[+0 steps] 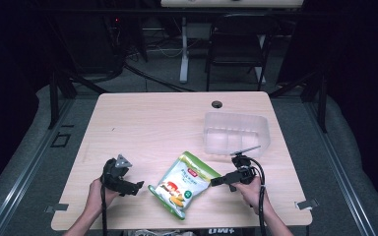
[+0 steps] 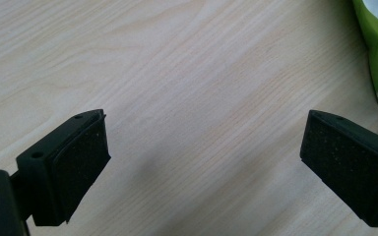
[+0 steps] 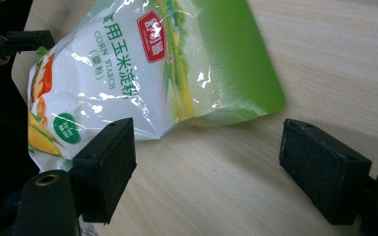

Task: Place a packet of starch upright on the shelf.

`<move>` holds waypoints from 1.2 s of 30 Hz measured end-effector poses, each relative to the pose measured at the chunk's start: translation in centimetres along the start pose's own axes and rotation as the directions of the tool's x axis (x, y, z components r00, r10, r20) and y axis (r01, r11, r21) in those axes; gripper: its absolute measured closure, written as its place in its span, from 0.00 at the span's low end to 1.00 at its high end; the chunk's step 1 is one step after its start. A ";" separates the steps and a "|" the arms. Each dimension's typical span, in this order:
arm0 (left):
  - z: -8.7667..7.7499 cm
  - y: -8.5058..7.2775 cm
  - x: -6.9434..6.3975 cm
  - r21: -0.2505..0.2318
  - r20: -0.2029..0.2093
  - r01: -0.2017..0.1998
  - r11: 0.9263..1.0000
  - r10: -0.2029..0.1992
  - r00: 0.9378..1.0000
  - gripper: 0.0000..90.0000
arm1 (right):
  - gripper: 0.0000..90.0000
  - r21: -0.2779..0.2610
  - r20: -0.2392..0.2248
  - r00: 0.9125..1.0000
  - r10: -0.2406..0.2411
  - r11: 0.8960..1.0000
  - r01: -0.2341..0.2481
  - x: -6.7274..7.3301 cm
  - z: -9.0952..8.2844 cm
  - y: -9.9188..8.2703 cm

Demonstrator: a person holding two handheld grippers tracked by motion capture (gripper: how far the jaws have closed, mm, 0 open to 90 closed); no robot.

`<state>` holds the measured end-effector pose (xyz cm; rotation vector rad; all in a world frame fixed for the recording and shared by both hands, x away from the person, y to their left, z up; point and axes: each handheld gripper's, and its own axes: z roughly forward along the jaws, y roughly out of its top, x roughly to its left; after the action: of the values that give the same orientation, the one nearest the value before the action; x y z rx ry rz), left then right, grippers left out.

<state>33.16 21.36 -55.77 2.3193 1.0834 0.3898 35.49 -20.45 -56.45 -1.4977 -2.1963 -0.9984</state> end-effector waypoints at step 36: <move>0.1 0.1 -0.1 0.005 0.016 -0.013 1.000 0.013 1.000 0.05 | 0.53 -0.110 0.022 0.997 0.076 0.991 -0.073 1.3 3.2 1.8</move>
<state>33.14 21.19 -55.80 2.3309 1.0634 0.3734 37.05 -16.98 -57.32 -1.6372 -2.1172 -1.0954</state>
